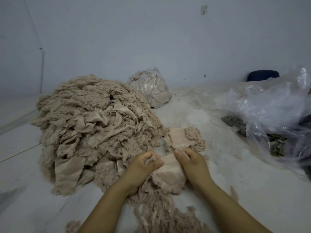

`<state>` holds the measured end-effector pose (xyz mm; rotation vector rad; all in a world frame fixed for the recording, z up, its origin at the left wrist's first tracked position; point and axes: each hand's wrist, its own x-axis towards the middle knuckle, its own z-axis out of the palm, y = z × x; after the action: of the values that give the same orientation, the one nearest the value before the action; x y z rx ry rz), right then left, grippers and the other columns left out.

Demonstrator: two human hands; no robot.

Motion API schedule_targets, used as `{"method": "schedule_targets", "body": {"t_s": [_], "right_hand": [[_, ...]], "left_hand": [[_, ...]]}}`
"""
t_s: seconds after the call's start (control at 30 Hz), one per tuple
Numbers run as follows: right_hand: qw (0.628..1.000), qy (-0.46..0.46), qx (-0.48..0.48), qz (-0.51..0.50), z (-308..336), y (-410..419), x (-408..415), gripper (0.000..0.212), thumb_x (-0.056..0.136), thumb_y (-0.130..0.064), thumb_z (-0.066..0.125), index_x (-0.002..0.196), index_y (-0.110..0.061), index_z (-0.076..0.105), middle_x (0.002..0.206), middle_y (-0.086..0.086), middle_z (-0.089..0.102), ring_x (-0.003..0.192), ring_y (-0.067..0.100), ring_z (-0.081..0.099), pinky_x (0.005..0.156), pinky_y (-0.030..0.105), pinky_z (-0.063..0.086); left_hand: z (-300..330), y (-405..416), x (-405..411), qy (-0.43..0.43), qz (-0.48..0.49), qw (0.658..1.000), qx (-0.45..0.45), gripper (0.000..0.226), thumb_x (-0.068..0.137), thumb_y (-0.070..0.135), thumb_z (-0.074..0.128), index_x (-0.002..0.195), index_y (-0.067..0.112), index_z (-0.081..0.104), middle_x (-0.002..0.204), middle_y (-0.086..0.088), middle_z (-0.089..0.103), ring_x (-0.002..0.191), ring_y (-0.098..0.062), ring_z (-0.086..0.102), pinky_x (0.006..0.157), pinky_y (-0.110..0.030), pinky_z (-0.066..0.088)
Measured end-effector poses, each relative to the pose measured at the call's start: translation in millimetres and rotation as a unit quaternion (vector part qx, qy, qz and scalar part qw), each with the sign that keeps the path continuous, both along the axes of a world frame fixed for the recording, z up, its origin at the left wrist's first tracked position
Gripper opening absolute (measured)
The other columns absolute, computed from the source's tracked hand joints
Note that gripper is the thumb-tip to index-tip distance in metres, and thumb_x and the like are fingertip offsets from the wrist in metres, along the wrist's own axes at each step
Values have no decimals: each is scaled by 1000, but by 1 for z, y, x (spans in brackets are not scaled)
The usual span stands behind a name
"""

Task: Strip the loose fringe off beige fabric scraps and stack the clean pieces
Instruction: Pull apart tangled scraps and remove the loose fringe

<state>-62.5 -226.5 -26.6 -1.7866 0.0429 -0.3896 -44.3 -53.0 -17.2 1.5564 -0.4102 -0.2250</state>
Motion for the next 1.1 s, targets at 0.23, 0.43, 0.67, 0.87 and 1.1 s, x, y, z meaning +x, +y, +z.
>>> {"method": "schedule_targets", "body": {"t_s": [0.23,0.43,0.67,0.87,1.1], "right_hand": [[997,-14,11,-81,-1,-4,3,38,94,-23,55,60,-15,41,58,-3,43,56,9,39,54,28,31],[993,-27,68,-88,2,-12,6,34,99,-18,47,68,-13,37,59,-1,35,53,8,35,46,17,28],[988,-56,141,-30,4,8,-3,29,101,-23,41,74,-13,42,66,0,43,56,4,43,49,13,37],[983,-114,138,-52,9,10,-7,26,102,-16,38,78,-12,47,70,-3,47,53,-8,45,53,8,38],[984,-96,130,-73,7,2,-3,23,102,-18,38,83,-9,49,73,0,49,55,-6,46,53,9,38]], "left_hand": [[0,0,3,-17,53,998,5,18,70,29,72,73,13,67,66,6,65,63,-8,58,56,-18,47],[2,13,8,62,138,988,-31,38,72,50,66,71,12,65,57,-7,55,52,-16,50,50,-23,46],[-2,-5,-4,120,-11,987,104,75,52,69,75,104,16,67,103,1,71,102,-14,65,95,-31,49],[-1,-3,0,144,18,989,15,28,77,2,72,103,7,63,87,-8,74,73,-13,70,62,-20,54],[2,-1,1,226,25,973,-45,32,87,37,60,88,8,71,71,-6,70,42,-11,55,40,-16,41]]}}
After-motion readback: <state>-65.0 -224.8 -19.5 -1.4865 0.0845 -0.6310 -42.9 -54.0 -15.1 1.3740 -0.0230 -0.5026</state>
